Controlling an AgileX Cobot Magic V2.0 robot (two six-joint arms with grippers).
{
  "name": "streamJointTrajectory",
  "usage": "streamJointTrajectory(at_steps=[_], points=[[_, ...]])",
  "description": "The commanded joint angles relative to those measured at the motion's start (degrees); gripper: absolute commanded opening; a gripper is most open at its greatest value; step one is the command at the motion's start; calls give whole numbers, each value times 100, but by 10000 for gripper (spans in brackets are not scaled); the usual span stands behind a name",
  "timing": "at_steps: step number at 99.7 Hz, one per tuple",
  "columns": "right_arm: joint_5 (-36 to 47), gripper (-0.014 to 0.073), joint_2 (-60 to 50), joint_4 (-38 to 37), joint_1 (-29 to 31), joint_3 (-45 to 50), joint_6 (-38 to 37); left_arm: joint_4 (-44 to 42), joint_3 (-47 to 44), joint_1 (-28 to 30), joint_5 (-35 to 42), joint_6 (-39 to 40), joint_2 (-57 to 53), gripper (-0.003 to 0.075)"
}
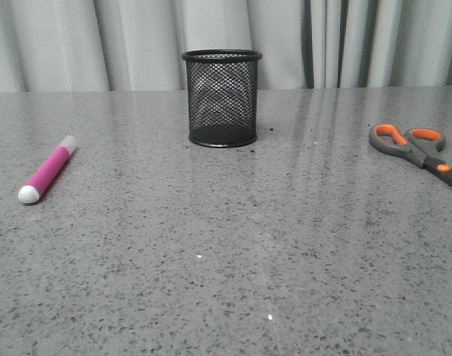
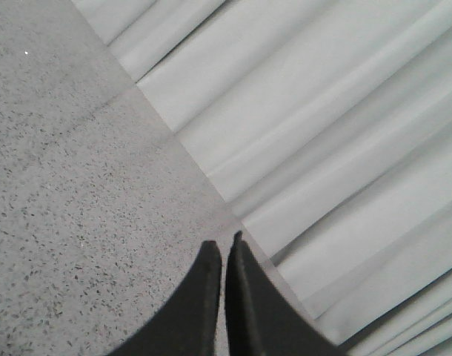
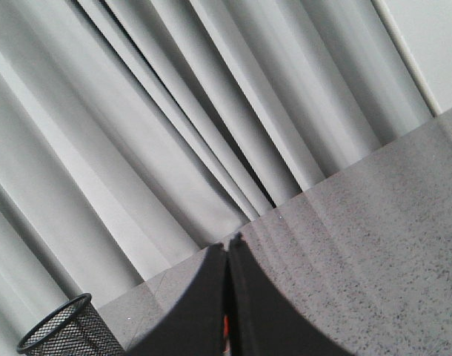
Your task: Put pen and scissors into bin
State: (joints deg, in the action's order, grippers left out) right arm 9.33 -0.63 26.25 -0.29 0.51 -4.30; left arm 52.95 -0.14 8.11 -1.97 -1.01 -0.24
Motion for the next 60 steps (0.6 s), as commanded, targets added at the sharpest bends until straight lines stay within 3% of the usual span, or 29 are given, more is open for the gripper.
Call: streamJointTrajectory(at_steps=[1, 17, 33, 40, 46, 52, 60], points=[[232, -69, -101, 37, 33, -237, 6, 210, -215, 0, 272, 25, -181, -19], [-329, -69, 171, -459, 22, -770, 6, -177, 232, 0, -632, -243, -101, -19], [-1128, -69, 1048, -1382, 22, -1683, 6, -346, 1087, 0, -1751, -1679, 586, 8], [-1470, -69, 1557, -1622, 22, -2133, 24, -346, 1517, 0, -2029, -2364, 1066, 79], [-1730, -68, 2017, -1797, 22, -2482, 43, -346, 1880, 0, -2285, -2819, 1486, 183], [-1878, -68, 2389, -1841, 22, -2832, 174, -361, 2265, -13, -2427, -2950, 1949, 302], [-1953, -45, 2790, -1841, -48, -3173, 347, -372, 2611, -210, -2381, -2950, 2316, 380]])
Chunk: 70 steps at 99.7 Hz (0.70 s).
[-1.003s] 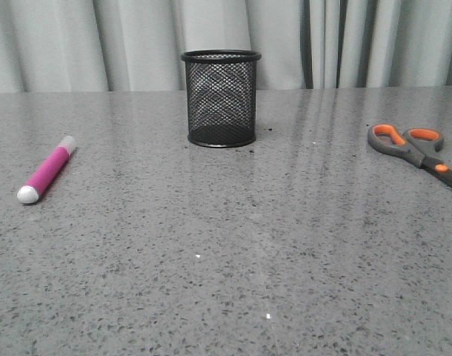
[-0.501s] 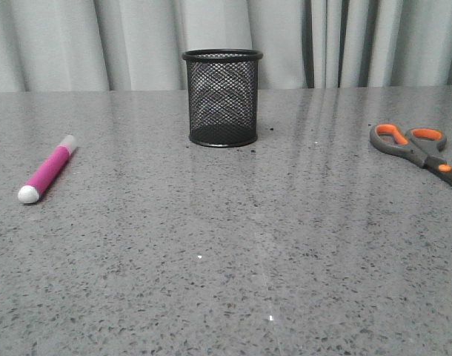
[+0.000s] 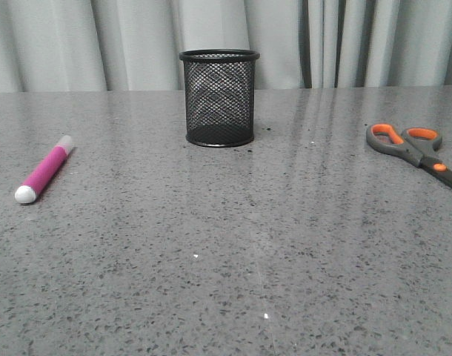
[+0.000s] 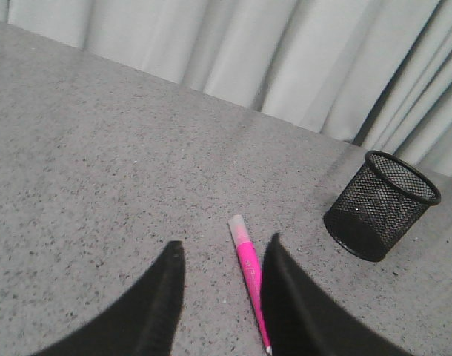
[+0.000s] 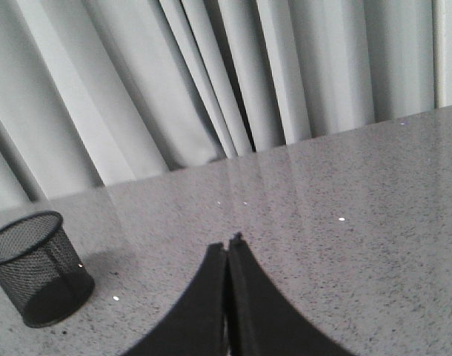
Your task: Put pen and scissors into bin
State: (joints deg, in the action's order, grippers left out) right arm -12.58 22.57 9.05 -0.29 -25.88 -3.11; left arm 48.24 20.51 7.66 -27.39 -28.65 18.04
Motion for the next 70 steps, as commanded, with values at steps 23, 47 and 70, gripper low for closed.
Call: streamJointTrajectory(at_steps=[23, 47, 70], points=[[247, 227, 994, -121, -500, -1018, 251, -204, 1368, -531, -129, -278, 1712, 193], [152, 307, 1153, -121, -690, -1070, 251, -530, 2502, -766, -1206, -12, 3249, 194], [-6, 307, 1153, -121, -690, -1070, 251, -1808, 4075, -1117, -2573, 1416, 4904, 392]])
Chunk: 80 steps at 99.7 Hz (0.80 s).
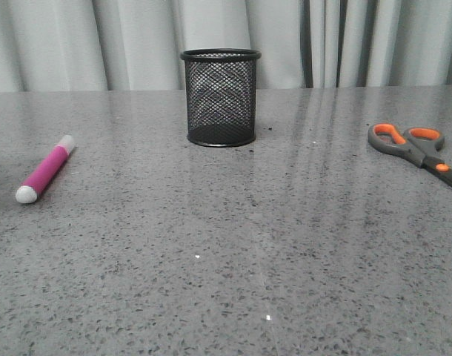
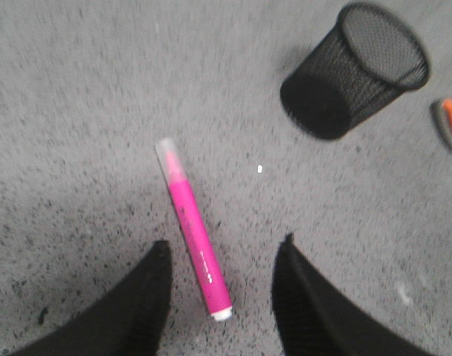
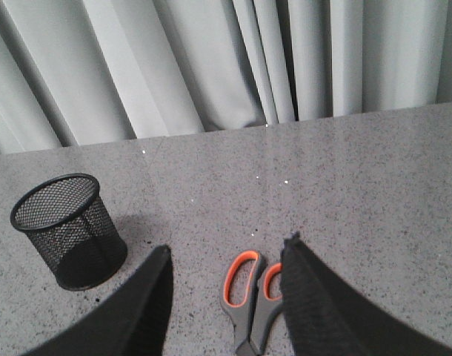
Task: Put pen and scissors into bin
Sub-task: 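Lower the left gripper over the pink marker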
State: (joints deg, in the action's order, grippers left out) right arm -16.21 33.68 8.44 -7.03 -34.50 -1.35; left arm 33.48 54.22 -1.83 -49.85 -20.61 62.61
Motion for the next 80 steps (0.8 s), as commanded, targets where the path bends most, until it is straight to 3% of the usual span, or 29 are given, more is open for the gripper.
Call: streamJointTrajectory(at_steps=[1, 34, 57, 80], points=[[358, 307, 42, -60, -17, -209, 74, -372, 801, -196, -360, 689, 536, 395], [334, 307, 59, 318, -17, -209, 74, -1458, 2365, -920, -1148, 1784, 2219, 390], [-449, 307, 452, 678, -17, -443, 74, -1573, 2471, -954, -1192, 1895, 3262, 390], [-403, 307, 518, 678, -17, -606, 74, -1503, 2504, -958, -886, 1895, 3695, 386]])
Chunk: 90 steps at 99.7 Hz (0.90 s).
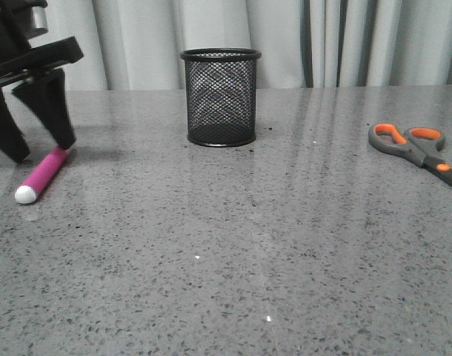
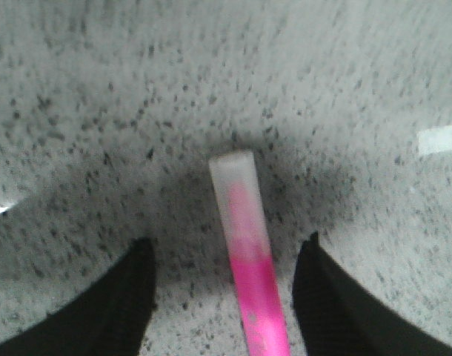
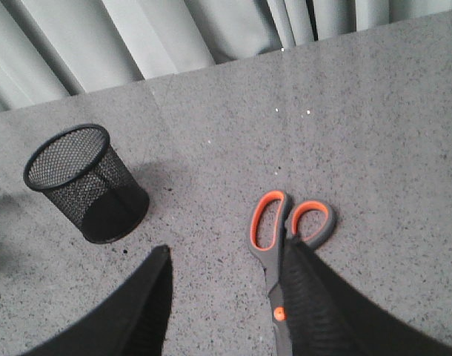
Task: Put pen and scissors into bin
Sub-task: 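Lower the left gripper over the pink marker, then close the left gripper on the pink marker's capped end and lift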
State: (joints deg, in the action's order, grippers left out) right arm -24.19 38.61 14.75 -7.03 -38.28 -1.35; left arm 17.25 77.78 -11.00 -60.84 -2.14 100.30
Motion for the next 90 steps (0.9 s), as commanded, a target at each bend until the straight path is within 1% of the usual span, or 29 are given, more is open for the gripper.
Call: streamJointTrajectory(at_steps=[1, 16, 51, 75, 90], points=[[394, 307, 26, 47, -17, -228, 74, 120, 147, -40, 224, 48, -64, 385], [372, 307, 26, 47, -17, -228, 74, 129, 147, -40, 312, 48, 97, 330], [372, 307, 26, 47, -17, -228, 74, 68, 147, -51, -2, 48, 216, 184], [372, 307, 26, 62, -17, -228, 74, -442, 147, -382, -288, 129, 216, 181], [303, 307, 26, 72, -17, -228, 74, -436, 147, -505, -342, 214, 216, 181]])
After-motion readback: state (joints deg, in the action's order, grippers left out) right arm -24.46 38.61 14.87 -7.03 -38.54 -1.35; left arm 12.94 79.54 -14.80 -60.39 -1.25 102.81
